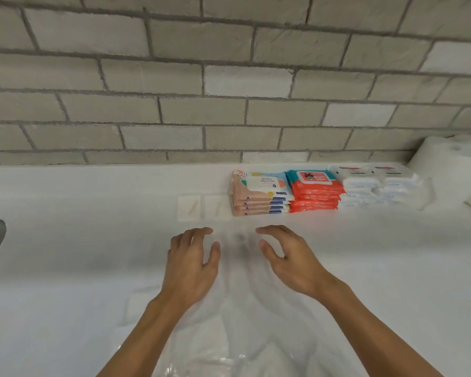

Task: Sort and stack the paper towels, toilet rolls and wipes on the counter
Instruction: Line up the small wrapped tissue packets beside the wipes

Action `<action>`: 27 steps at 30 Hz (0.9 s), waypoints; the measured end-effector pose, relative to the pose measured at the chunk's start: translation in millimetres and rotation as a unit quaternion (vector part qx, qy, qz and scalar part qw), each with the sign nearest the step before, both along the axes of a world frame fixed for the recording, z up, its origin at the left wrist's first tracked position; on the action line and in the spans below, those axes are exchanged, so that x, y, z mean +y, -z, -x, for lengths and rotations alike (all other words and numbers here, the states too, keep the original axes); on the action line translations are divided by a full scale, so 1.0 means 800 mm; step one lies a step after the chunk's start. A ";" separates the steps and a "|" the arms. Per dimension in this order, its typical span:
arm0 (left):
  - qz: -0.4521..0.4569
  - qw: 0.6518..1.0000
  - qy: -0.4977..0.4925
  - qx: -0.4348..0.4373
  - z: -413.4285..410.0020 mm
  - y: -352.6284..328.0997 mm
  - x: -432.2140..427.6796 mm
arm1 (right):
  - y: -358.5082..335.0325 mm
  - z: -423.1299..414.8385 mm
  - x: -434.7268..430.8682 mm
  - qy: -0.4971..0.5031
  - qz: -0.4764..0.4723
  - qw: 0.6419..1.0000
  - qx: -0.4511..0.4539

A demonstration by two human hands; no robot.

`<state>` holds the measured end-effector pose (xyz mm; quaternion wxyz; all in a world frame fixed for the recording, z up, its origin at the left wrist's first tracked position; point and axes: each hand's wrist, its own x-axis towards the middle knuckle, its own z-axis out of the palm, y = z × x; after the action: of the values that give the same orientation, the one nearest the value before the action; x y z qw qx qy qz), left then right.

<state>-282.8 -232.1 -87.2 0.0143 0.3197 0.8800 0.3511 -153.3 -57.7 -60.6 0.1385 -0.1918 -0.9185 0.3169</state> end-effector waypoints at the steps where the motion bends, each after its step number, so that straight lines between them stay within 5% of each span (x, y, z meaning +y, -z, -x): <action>1: -0.001 1.000 0.016 0.002 -0.017 -0.002 0.001 | -0.001 -0.017 0.002 0.008 0.009 1.000 0.000; 10: 0.043 0.990 0.133 -0.004 -0.133 0.004 0.005 | 0.022 -0.154 0.004 0.079 0.105 0.990 -0.045; 22: 0.204 0.967 0.154 -0.022 -0.191 0.022 -0.035 | 0.053 -0.238 -0.045 0.049 -0.010 0.978 -0.202; 27: 0.266 0.953 0.145 -0.009 -0.197 0.024 -0.035 | 0.053 -0.234 -0.042 0.071 0.035 0.976 -0.203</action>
<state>-125.1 -259.7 -106.2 0.1578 0.4255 0.8853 0.1014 34.0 -91.0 -103.3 -0.0351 -0.3218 -0.8997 0.2930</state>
